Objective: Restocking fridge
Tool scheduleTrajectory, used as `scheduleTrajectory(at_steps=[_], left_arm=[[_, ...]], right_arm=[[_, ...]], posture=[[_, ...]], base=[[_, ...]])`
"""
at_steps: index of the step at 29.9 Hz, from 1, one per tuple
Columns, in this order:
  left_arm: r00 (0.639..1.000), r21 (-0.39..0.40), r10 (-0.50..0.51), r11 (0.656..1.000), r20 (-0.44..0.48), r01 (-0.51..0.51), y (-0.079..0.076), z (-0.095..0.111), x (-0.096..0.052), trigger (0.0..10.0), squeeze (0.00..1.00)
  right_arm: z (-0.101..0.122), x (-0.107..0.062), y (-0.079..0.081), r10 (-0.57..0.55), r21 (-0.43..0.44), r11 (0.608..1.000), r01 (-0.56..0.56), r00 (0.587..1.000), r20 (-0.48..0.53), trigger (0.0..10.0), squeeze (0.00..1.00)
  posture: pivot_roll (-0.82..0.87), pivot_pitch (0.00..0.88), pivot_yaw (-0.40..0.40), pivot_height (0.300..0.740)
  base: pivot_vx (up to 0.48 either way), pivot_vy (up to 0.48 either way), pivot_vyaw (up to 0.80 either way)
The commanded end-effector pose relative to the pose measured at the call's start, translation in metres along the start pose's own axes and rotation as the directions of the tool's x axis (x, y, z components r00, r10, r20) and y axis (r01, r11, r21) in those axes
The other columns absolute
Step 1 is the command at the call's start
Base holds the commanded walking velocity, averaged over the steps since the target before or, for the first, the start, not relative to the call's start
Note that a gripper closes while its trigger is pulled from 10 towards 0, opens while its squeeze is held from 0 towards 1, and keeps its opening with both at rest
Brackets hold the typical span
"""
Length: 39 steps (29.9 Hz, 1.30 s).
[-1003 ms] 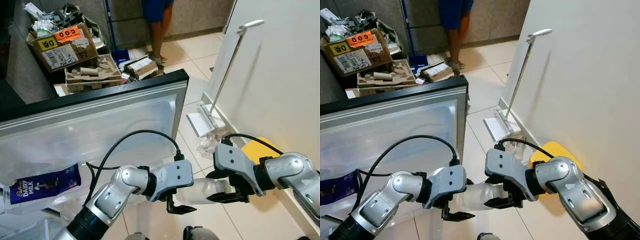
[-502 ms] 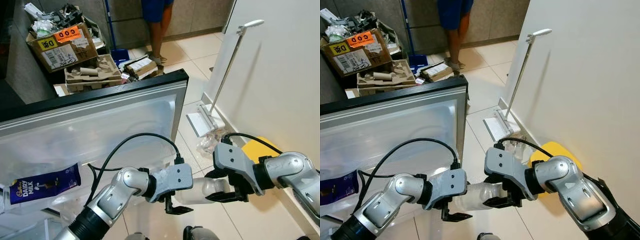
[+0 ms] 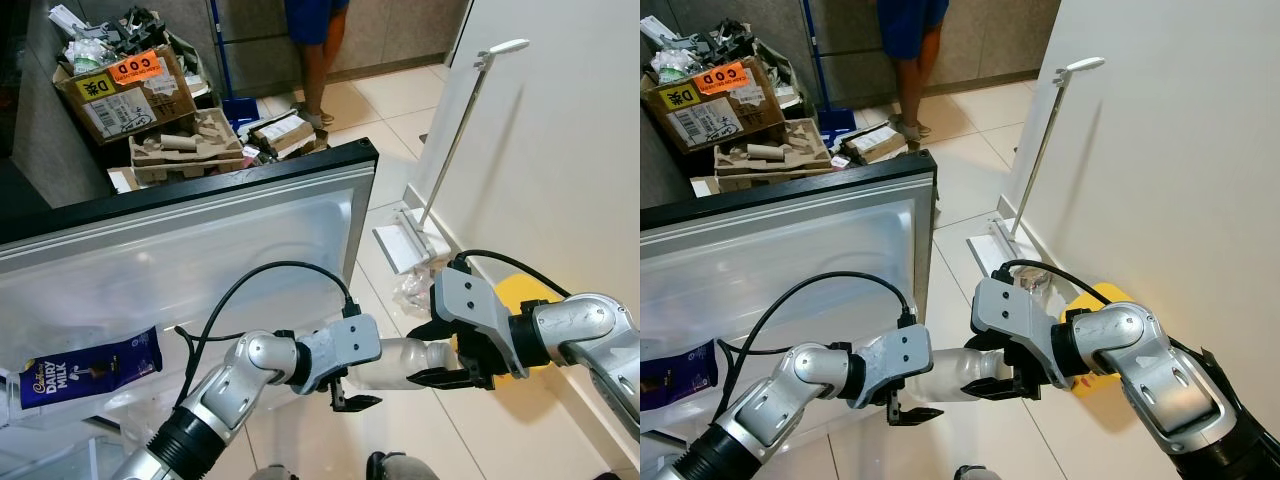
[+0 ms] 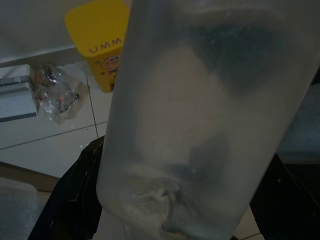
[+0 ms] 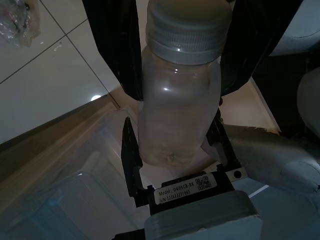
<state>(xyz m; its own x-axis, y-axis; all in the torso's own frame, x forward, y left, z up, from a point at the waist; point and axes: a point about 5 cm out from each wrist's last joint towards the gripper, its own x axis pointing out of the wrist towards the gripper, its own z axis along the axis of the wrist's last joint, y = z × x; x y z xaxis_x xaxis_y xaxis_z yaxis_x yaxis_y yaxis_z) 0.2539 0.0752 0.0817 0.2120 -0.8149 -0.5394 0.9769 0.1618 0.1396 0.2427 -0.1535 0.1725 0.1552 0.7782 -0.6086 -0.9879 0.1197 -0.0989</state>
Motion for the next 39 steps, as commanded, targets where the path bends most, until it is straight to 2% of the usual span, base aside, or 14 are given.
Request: scheduleTrajectory(at_steps=[1, 7, 16, 17, 18, 20, 21, 39], left_arm=[[0.999, 0.002, -0.012, 1.000, 0.037, 0.012, -0.003, 0.005, 0.003, 10.0, 0.00], [0.994, 0.020, -0.042, 0.999, 0.105, 0.040, -0.006, 0.016, 0.004, 10.0, 0.00], [0.989, 0.025, -0.073, 0.997, 0.127, 0.070, -0.010, 0.019, 0.002, 10.0, 0.00], [0.986, 0.017, -0.101, 0.995, 0.130, 0.099, -0.013, 0.019, 0.001, 8.3, 0.00], [0.985, 0.016, -0.110, 0.994, 0.131, 0.108, -0.015, 0.019, 0.001, 3.8, 0.00], [0.985, 0.016, -0.114, 0.993, 0.131, 0.113, -0.015, 0.019, 0.000, 3.8, 0.00], [0.984, 0.012, -0.122, 0.993, 0.131, 0.121, -0.016, 0.019, 0.000, 0.0, 0.00], [0.979, -0.001, -0.161, 0.987, 0.126, 0.163, -0.022, 0.017, 0.001, 0.0, 0.00]], right_arm=[[0.005, 0.000, 0.002, 0.008, -0.025, 1.000, -0.007, 1.000, 0.024, 10.0, 0.00], [0.004, 0.002, 0.002, 0.005, -0.022, 1.000, -0.005, 1.000, 0.018, 10.0, 0.00], [0.003, 0.003, 0.002, 0.000, -0.023, 1.000, 0.000, 1.000, 0.015, 10.0, 0.00], [0.003, 0.003, 0.001, -0.002, -0.024, 1.000, 0.002, 1.000, 0.017, 10.0, 0.00], [0.004, 0.003, 0.001, -0.003, -0.025, 1.000, 0.003, 1.000, 0.017, 10.0, 0.00], [0.004, 0.003, 0.001, -0.003, -0.025, 1.000, 0.003, 1.000, 0.018, 10.0, 0.00], [0.004, 0.003, 0.001, -0.004, -0.025, 1.000, 0.005, 1.000, 0.018, 10.0, 0.00], [0.005, 0.003, -0.001, -0.019, -0.040, 0.999, 0.020, 0.999, 0.025, 10.0, 0.00]], posture=[[-0.13, 0.123, -0.067, 0.740], [-0.13, 0.125, -0.066, 0.740], [-0.13, 0.127, -0.066, 0.740], [-0.12, 0.127, -0.066, 0.740], [-0.12, 0.127, -0.066, 0.740], [-0.12, 0.127, -0.066, 0.740], [-0.12, 0.127, -0.066, 0.740], [-0.13, 0.118, -0.067, 0.740]], base=[[0.000, 0.000, 0.00], [0.000, 0.000, 0.00], [0.000, 0.000, 0.00], [0.000, 0.000, 0.00], [0.000, 0.000, 0.00], [0.000, 0.000, 0.00], [0.000, 0.000, 0.00], [0.000, 0.000, 0.00]])
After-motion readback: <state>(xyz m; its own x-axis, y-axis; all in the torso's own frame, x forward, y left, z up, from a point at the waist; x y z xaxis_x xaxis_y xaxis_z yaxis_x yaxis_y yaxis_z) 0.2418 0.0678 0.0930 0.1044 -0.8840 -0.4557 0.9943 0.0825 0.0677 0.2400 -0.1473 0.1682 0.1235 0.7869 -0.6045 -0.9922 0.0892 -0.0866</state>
